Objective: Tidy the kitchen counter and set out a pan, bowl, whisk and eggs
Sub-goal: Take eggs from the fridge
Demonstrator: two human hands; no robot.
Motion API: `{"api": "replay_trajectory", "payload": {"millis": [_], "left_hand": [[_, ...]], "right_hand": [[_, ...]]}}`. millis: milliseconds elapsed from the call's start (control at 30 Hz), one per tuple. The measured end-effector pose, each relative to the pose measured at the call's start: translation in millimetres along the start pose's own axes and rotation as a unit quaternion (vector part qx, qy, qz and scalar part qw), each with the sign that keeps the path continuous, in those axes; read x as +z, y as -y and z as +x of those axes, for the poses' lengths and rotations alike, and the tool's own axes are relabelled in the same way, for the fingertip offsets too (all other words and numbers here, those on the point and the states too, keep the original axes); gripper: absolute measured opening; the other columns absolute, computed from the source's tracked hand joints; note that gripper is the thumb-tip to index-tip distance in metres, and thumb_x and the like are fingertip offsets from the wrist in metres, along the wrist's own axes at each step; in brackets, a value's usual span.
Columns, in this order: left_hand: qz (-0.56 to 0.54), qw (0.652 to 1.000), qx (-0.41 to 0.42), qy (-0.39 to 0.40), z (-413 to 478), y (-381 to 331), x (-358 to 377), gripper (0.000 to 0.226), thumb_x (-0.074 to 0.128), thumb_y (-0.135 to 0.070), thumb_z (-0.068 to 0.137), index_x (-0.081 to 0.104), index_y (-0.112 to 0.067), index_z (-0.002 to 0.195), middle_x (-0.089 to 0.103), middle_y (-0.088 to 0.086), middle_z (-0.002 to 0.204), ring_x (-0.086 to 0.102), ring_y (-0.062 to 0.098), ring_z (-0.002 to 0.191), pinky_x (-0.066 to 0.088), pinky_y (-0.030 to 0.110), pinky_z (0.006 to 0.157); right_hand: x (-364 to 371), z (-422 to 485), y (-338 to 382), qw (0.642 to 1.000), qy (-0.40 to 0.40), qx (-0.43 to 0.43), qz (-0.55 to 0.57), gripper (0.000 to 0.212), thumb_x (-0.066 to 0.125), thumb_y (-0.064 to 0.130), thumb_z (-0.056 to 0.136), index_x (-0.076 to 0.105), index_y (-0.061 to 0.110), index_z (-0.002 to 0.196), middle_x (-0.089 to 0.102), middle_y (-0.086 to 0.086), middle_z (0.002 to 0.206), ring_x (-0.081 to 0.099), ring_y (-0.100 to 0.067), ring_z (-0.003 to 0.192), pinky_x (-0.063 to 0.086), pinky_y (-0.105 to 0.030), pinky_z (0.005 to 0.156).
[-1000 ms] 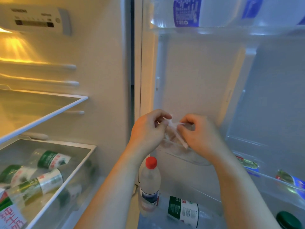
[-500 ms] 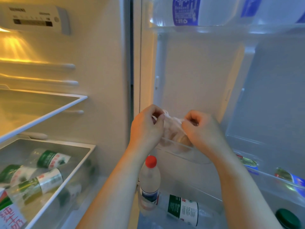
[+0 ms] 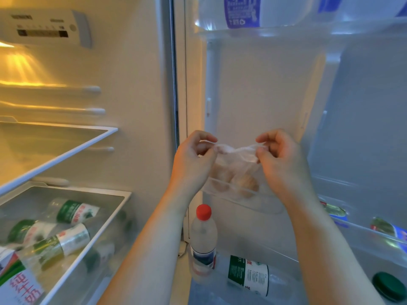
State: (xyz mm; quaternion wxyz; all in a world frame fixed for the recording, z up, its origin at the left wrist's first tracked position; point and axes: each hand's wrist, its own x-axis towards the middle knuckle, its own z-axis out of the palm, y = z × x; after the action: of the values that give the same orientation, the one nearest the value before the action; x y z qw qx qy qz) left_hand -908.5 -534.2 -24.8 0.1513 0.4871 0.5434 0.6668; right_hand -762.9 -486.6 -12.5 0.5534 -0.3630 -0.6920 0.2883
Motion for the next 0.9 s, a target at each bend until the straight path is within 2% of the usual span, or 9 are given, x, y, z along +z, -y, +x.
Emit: {"api": "replay_trajectory", "payload": {"millis": [100, 233, 333, 433, 500, 633, 733, 833, 900], "left_hand": [[-0.025, 0.999, 0.010, 0.017, -2.3, -4.4, 0.1, 0.030, 0.064, 0.000, 0.079, 0.061, -0.027, 0.091, 0.063, -0.006, 0.067, 0.054, 0.006, 0.068, 0.041, 0.007, 0.065], [0.016, 0.999, 0.032, 0.016, -0.6, -5.4, 0.5, 0.035, 0.065, -0.001, 0.075, 0.065, -0.032, 0.090, 0.055, -0.011, 0.066, 0.051, 0.003, 0.065, 0.039, 0.010, 0.062], [0.022, 0.998, 0.037, -0.045, 3.8, -2.3, -1.4, 0.037, 0.060, 0.002, 0.075, 0.065, -0.034, 0.087, 0.050, -0.010, 0.066, 0.046, 0.005, 0.061, 0.038, 0.009, 0.060], [0.030, 0.995, 0.030, -0.089, 9.3, 1.8, -9.0, 0.036, 0.057, 0.002, 0.077, 0.065, -0.033, 0.084, 0.050, -0.009, 0.064, 0.045, 0.000, 0.057, 0.037, 0.007, 0.058], [0.028, 0.993, 0.009, -0.111, 14.4, 6.3, -15.2, 0.031, 0.057, 0.000, 0.079, 0.066, -0.030, 0.081, 0.052, -0.008, 0.063, 0.047, 0.001, 0.056, 0.039, 0.010, 0.059], [-0.045, 0.986, -0.076, -0.144, 22.8, 11.7, -30.3, 0.014, 0.062, -0.013, 0.084, 0.068, -0.024, 0.079, 0.063, -0.004, 0.071, 0.058, 0.010, 0.070, 0.045, 0.025, 0.069], [-0.049, 0.989, -0.110, -0.085, 25.7, 9.9, -43.1, 0.017, 0.062, -0.010, 0.081, 0.066, -0.022, 0.093, 0.064, -0.003, 0.079, 0.059, 0.015, 0.085, 0.046, 0.026, 0.073], [-0.183, 0.982, -0.030, -0.022, 21.8, -5.4, -53.8, 0.049, 0.060, -0.006, 0.066, 0.055, -0.024, 0.111, 0.060, -0.004, 0.103, 0.054, 0.011, 0.102, 0.044, 0.022, 0.083], [-0.212, 0.975, 0.068, -0.013, 16.7, -19.1, -56.5, 0.051, 0.056, -0.001, 0.066, 0.053, -0.024, 0.111, 0.057, -0.003, 0.111, 0.052, 0.010, 0.109, 0.044, 0.019, 0.085]], "right_hand": [[-1.9, -3.4, 3.9, 0.998, 0.034, -0.013, 0.049, 0.034, 0.055, -0.006, 0.085, 0.055, 0.028, 0.083, 0.052, 0.005, 0.065, 0.048, -0.006, 0.060, 0.039, -0.013, 0.058], [-3.2, -1.6, 6.9, 0.993, 0.043, -0.017, 0.105, 0.038, 0.054, -0.011, 0.083, 0.057, 0.027, 0.086, 0.052, -0.001, 0.066, 0.053, -0.010, 0.063, 0.043, -0.013, 0.061], [-3.5, 1.5, 5.3, 0.992, 0.030, -0.021, 0.118, 0.040, 0.054, -0.013, 0.082, 0.058, 0.027, 0.087, 0.049, -0.002, 0.066, 0.050, -0.014, 0.064, 0.044, -0.022, 0.066], [-5.9, 3.9, 1.5, 0.993, 0.009, -0.015, 0.119, 0.045, 0.055, -0.017, 0.076, 0.058, 0.027, 0.087, 0.043, 0.004, 0.064, 0.043, -0.008, 0.061, 0.040, -0.027, 0.067], [-8.9, 5.4, 0.8, 0.988, -0.004, -0.002, 0.152, 0.044, 0.058, -0.014, 0.067, 0.059, 0.026, 0.086, 0.042, 0.007, 0.063, 0.041, -0.007, 0.060, 0.040, -0.028, 0.066], [-17.6, 9.7, 4.1, 0.959, 0.013, 0.038, 0.281, 0.040, 0.053, -0.005, 0.057, 0.060, 0.019, 0.089, 0.046, 0.005, 0.064, 0.046, -0.005, 0.057, 0.043, -0.018, 0.052], [-27.0, 9.9, 10.7, 0.959, 0.049, 0.046, 0.275, 0.035, 0.052, -0.004, 0.062, 0.062, 0.015, 0.089, 0.054, -0.002, 0.072, 0.046, -0.010, 0.050, 0.036, -0.021, 0.047], [-34.4, 10.1, 21.6, 0.971, 0.081, 0.058, 0.219, 0.024, 0.045, -0.004, 0.086, 0.062, 0.012, 0.089, 0.059, -0.008, 0.071, 0.046, -0.015, 0.046, 0.036, -0.024, 0.043], [-36.7, 12.2, 30.1, 0.978, 0.103, 0.066, 0.171, 0.025, 0.039, 0.010, 0.098, 0.063, 0.012, 0.088, 0.061, -0.009, 0.072, 0.048, -0.018, 0.046, 0.036, -0.023, 0.038]]}}
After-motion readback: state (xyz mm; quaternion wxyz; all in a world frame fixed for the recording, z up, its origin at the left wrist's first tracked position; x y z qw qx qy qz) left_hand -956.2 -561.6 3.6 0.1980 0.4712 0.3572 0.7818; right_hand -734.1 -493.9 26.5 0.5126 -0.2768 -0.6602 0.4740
